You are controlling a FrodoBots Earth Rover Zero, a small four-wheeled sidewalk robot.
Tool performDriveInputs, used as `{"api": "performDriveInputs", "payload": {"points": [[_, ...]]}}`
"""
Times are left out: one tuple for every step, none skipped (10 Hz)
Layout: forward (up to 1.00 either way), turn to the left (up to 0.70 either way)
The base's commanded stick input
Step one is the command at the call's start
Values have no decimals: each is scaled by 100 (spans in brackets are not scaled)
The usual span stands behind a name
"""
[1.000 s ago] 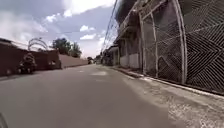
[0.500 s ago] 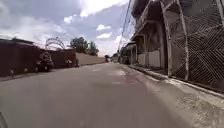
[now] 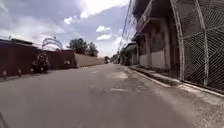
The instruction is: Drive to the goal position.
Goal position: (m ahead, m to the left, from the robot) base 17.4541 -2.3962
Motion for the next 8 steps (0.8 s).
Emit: {"api": "performDriveInputs", "payload": {"points": [[100,0],[100,0],[100,0],[100,0],[100,0],[100,0],[100,0],[100,0]]}}
